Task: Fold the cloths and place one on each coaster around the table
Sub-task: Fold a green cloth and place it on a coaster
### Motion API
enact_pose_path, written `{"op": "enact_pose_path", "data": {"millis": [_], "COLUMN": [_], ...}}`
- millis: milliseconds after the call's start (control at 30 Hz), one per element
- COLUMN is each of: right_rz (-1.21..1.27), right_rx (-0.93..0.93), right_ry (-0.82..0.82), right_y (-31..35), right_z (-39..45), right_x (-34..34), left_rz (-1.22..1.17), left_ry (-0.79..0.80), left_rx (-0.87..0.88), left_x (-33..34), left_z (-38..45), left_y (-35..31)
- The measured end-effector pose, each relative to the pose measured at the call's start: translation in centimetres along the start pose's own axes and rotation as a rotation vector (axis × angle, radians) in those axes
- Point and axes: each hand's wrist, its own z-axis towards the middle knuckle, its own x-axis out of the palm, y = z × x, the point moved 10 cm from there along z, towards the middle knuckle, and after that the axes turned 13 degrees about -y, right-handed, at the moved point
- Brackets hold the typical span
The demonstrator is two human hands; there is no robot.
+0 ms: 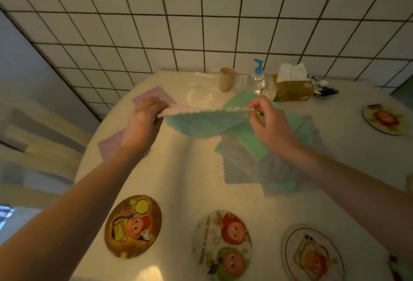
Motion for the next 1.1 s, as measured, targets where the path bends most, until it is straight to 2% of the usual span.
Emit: {"op": "enact_pose_path", "data": {"millis": [133, 367, 533, 633, 833, 967, 1100], "right_rz": [-0.044, -0.148, -0.171, -0.149, -0.18, -0.162, -0.159], "right_rx": [0.028, 0.193, 0.216, 0.257, 0.338, 0.348, 0.372], "right_ry": [0.105, 0.477, 0.572, 0.492, 0.286, 0.244, 0.334], "right_y": [0.7, -0.3, 0.1, -0.5, -2.3, -3.7, -5.7], "right_z": [-8.6, -25.7, -30.9, -29.4, -22.4, -17.9, -15.7], "right_x": [4.0, 8.9, 9.6, 9.4, 10.0, 12.1, 15.3], "left_rz": [0.04, -0.09, -0.129, -0.156, -0.292, -0.245, -0.158], "left_ry": [0.179, 0.61, 0.773, 0.751, 0.505, 0.438, 0.473], "left_rx": [-0.039, -0.169, -0.335, -0.514, -0.948, -1.071, -1.094], "left_x": [-2.1, -3.7, -3.5, -3.3, -2.2, -0.3, 1.9], "left_z": [-10.5, -28.5, -33.0, -32.2, -28.3, -26.9, -26.3], "left_y": [3.0, 4.5, 6.0, 8.0, 11.9, 14.8, 16.1]}}
